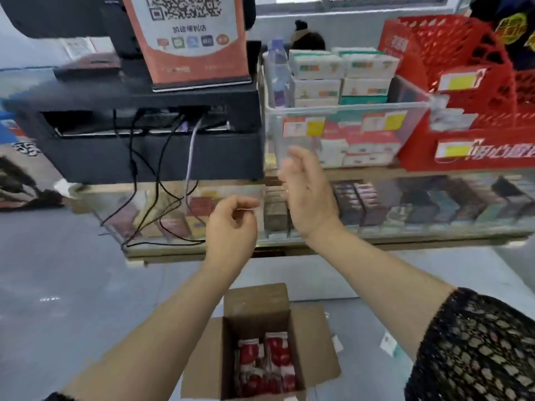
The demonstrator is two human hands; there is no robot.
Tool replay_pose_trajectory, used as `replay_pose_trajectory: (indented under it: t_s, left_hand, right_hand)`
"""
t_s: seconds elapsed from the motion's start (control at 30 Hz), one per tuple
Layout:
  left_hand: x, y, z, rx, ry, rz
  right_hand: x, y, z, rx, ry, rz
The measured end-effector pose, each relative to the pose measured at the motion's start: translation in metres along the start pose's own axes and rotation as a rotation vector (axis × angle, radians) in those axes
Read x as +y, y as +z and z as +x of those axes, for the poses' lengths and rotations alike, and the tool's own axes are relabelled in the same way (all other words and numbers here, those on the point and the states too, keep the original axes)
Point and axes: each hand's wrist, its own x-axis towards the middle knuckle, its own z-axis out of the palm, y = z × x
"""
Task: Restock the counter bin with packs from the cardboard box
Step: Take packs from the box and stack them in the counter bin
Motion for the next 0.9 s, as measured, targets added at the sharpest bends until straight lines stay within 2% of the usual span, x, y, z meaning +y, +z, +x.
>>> replay_pose_trajectory:
  t_s: [0.23,0.37,0.6,0.73,0.83,0.9]
  left_hand:
    - [-0.145,0.034,-0.080,-0.029,-0.246,0.119]
    - [-0.229,0.055,-0.114,-0.121,-0.380,0.191]
    - [-0.379,0.110,-0.146,-0.337,-0.580,0.315]
    - [-0.463,0.149,-0.155,-0.466,-0.769,0.348]
    - [-0.514,0.179,-0.159,-0.613,-0.843,0.328]
    - [-0.543,0.195,-0.160,-0.614,-0.901,0.260]
  right_hand:
    - [0.136,0.016,-0.079,-0.212,0.188,-0.062]
    - [0.220,0.034,-0.120,-0.280,0.292,-0.090]
    - [0.352,0.069,-0.156,-0.293,0.446,-0.084]
    - [0.421,0.094,-0.165,-0.261,0.536,-0.060]
    - [0.471,0.107,-0.171,-0.307,0.578,-0.120]
    - [0.499,0.115,-0.173,-0.313,0.610,-0.114]
